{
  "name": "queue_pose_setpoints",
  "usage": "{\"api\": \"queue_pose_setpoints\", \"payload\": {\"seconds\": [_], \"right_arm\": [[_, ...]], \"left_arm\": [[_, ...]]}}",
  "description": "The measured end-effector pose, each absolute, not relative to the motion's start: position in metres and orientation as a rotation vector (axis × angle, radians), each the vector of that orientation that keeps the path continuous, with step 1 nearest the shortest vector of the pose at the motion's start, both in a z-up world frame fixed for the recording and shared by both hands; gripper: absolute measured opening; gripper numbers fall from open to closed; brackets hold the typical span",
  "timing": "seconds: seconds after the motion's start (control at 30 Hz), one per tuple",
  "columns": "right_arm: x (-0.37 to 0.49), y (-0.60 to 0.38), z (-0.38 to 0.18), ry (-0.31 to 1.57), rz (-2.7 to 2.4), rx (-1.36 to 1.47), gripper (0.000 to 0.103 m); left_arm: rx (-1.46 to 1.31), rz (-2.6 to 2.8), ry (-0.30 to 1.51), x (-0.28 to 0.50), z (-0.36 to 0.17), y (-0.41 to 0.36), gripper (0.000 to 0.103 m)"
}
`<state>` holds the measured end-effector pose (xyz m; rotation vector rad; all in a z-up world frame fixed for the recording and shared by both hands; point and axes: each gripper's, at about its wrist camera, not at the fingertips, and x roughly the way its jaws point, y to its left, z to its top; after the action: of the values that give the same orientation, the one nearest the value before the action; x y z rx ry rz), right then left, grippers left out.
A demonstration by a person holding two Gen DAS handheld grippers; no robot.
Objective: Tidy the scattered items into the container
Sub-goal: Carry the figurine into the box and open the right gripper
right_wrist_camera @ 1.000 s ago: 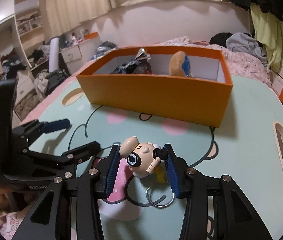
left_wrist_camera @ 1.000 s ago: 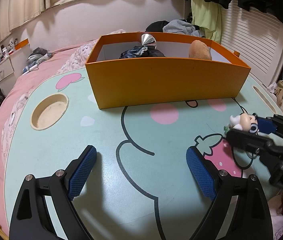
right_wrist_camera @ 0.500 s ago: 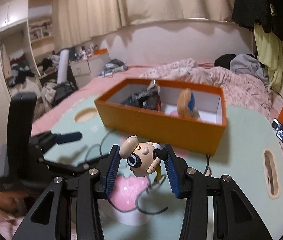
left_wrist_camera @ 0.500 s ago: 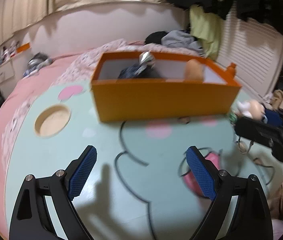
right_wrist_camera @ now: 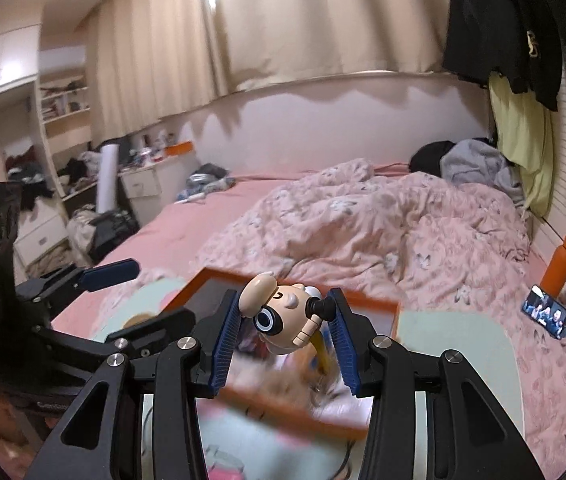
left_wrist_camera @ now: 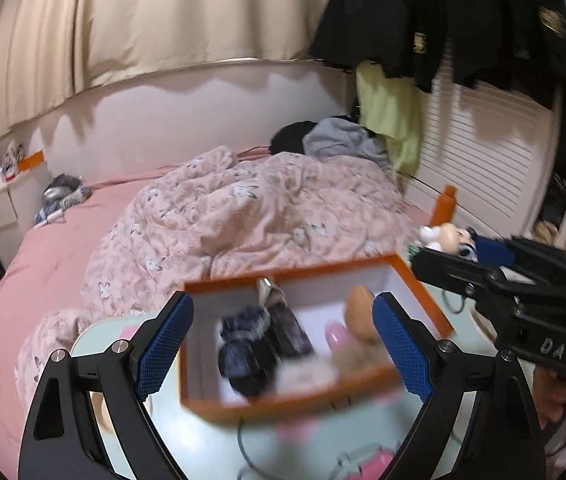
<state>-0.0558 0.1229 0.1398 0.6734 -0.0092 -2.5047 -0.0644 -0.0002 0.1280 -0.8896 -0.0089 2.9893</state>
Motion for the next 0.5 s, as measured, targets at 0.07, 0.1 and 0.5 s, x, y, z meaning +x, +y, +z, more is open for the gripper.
{"api": "queue_pose_setpoints", "payload": {"seconds": [0.07, 0.1, 0.5], "right_arm": [[-0.070, 0.118, 0.134, -0.004, -2.505, 0.711, 0.043], [-0.075, 0.117, 0.130, 0.003, -2.508, 0.736, 0.043], [-0.105, 0.094, 0.099, 0.105, -2.512, 0.849, 0.048]], "left_arm": [[-0.981, 3.003, -0.077, -0.087, 0.117, -0.012, 0.091], [-1.025, 2.997, -0.117, -0.095, 0.111, -0.017, 0.091], [-1.200, 2.925, -0.193, -0.112, 0.069, -0.028, 0.091]]}}
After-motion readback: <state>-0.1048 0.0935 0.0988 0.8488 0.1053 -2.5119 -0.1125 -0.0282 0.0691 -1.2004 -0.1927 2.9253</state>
